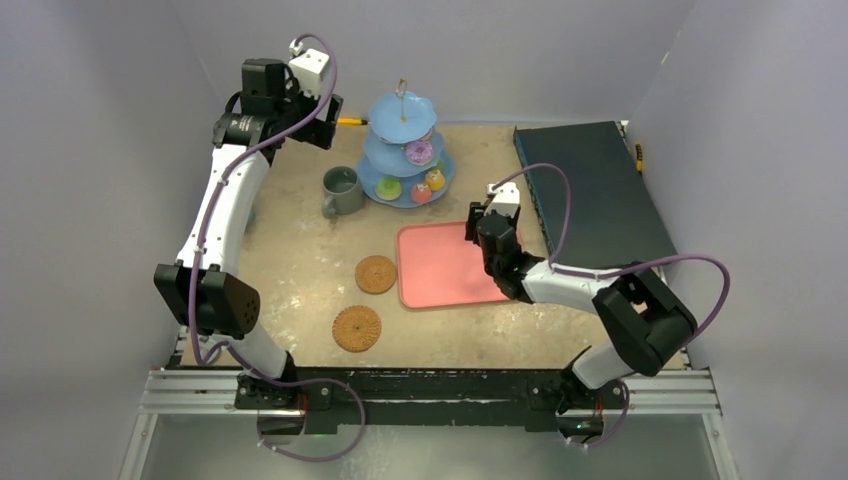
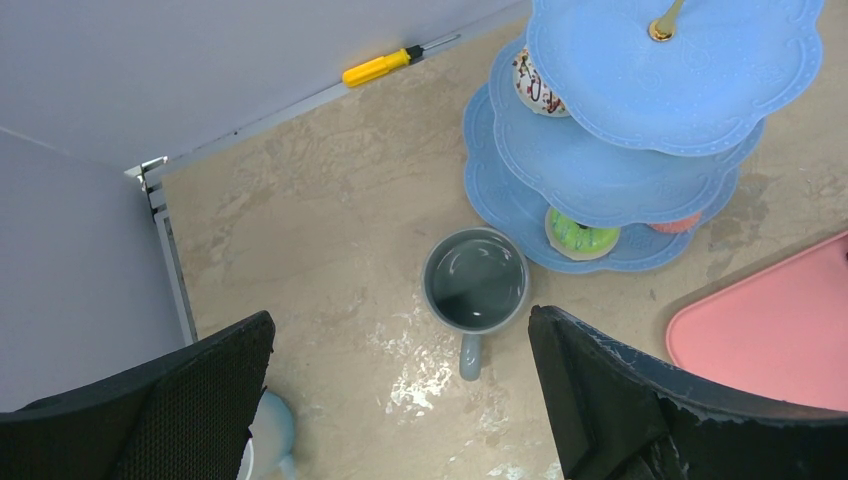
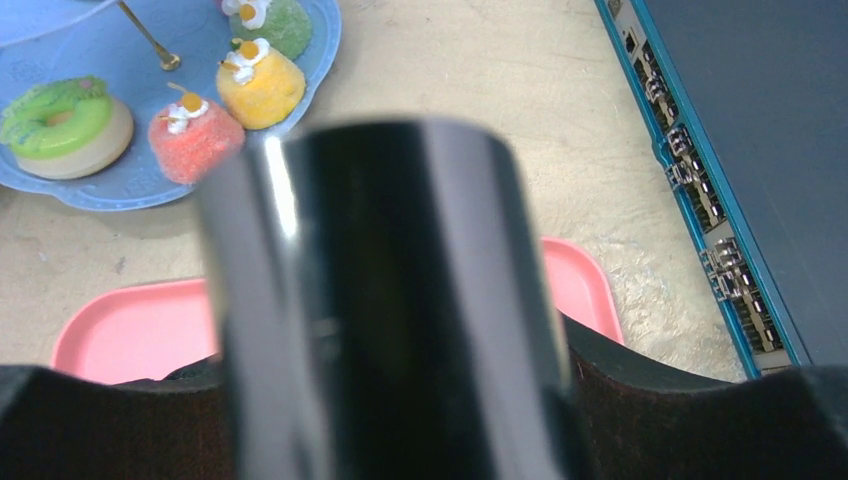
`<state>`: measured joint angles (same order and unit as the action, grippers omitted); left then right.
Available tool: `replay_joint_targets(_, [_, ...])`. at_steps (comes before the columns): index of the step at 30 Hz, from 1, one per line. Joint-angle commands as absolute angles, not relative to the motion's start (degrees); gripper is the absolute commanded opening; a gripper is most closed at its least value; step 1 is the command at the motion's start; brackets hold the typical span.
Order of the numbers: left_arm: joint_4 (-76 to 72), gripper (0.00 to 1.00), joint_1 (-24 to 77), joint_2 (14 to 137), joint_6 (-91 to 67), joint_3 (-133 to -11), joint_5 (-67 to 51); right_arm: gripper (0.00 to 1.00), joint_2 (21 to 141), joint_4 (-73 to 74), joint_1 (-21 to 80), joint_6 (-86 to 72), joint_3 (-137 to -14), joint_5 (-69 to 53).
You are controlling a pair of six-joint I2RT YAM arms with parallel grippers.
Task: Serve the afternoon tea
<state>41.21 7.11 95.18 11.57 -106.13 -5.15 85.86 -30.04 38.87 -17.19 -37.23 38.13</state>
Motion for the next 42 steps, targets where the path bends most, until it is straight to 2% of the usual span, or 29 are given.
replay_joint_targets(1, [39.9,0.99,6.6,93.3,11.5,-107.2,-5.2,0.6,86.2,-32.4,38.8,-16.5,-37.3,40.7])
replay_joint_targets(13, [40.0,0.99,6.5,93.2,12.0,-107.3,-4.9,0.59,87.2,-33.1,38.8,-17.6,-37.0,37.5])
replay_joint_targets(24, [40.3,0.99,6.4,93.5,11.9,-108.2,-5.4,0.49,87.4,-33.2,38.9,-16.8,-36.8,37.5])
replay_joint_targets(28, [40.2,0.99,6.4,93.5,11.7,-108.4,-5.8,0.55,89.3,-30.2,38.9,-15.7,-38.7,37.1])
replay_joint_targets(37, [40.3,0.99,6.4,93.5,12.4,-109.0,-5.5,0.55,89.4,-29.4,39.1,-16.7,-38.7,37.3])
replay_joint_targets(42, [40.3,0.99,6.4,93.5,12.2,-109.1,-5.8,0.6,88.8,-29.6,39.5,-16.6,-38.3,36.5])
